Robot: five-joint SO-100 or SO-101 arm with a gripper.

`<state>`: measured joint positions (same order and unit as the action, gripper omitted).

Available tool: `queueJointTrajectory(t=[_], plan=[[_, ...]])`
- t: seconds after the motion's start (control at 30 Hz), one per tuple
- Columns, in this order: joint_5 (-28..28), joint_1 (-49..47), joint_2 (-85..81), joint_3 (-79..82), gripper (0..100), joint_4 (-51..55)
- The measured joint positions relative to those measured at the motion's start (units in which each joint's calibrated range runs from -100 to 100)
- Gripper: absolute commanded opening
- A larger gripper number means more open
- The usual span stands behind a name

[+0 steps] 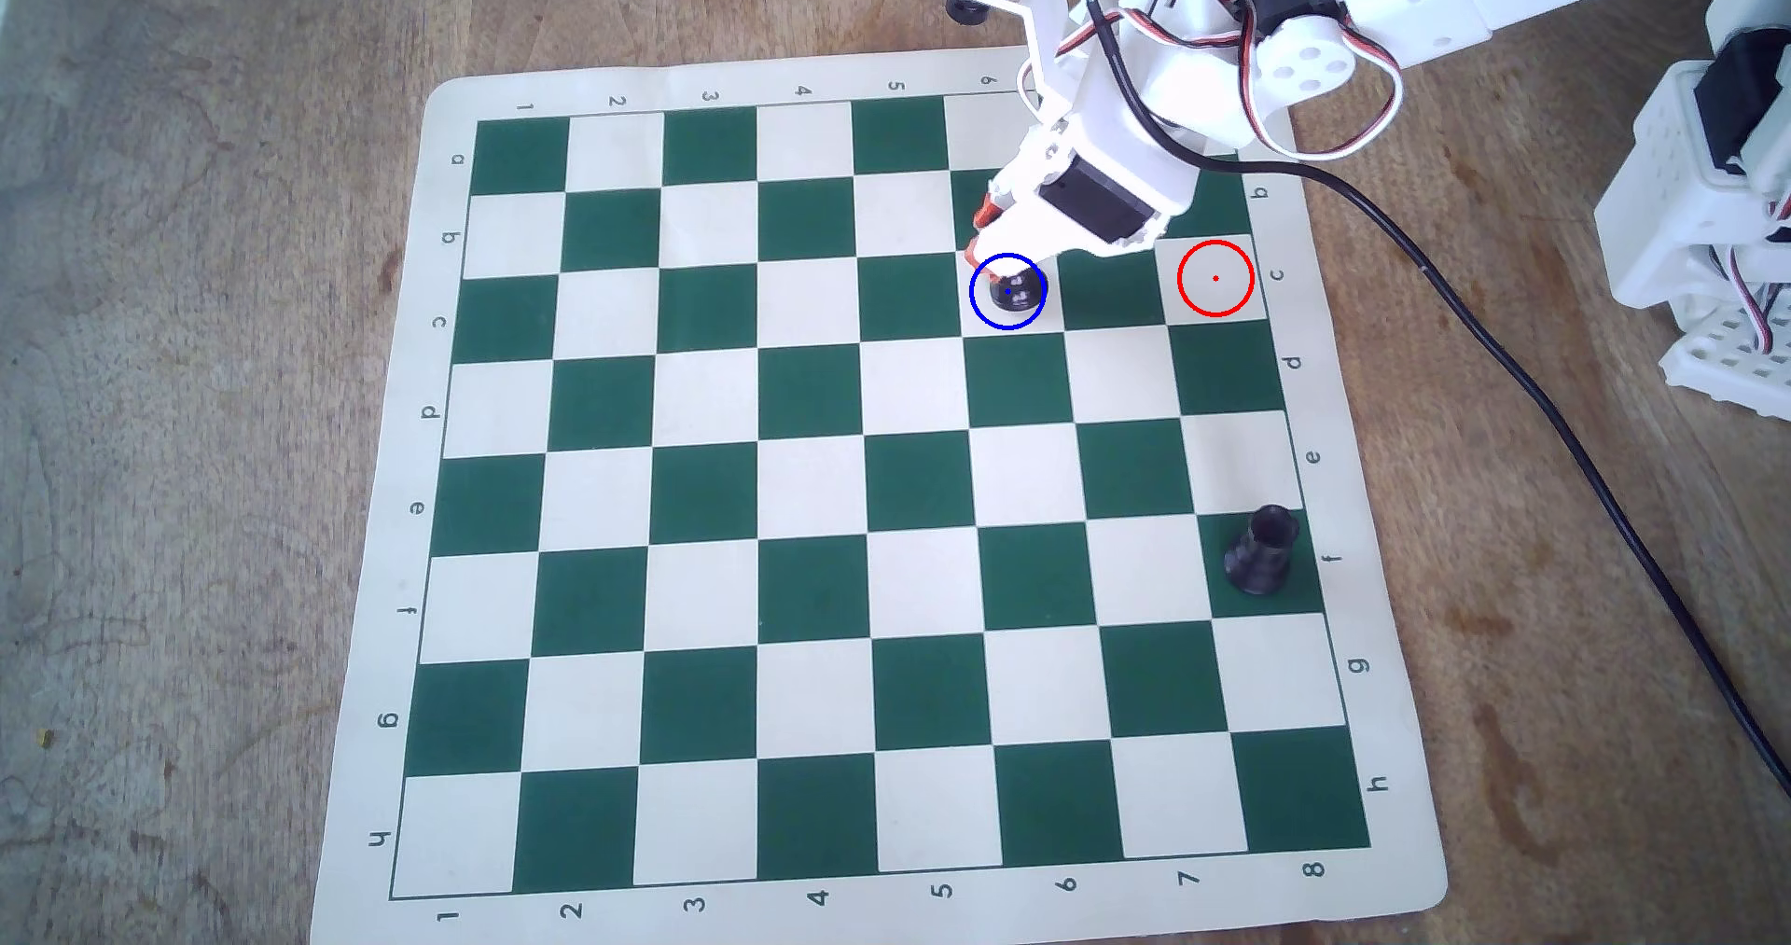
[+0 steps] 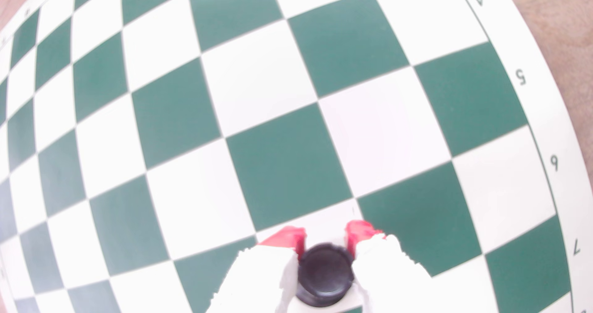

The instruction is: Move the chess piece from red to blue

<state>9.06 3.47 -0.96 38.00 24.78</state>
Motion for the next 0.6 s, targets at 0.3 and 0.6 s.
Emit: queueJointTrajectory(t=[0.3, 0.6], plan=[[0.93, 0.00, 0.08, 2.26, 27, -0.96], [1.37, 0.88, -0.08, 2.26, 29, -0.16]])
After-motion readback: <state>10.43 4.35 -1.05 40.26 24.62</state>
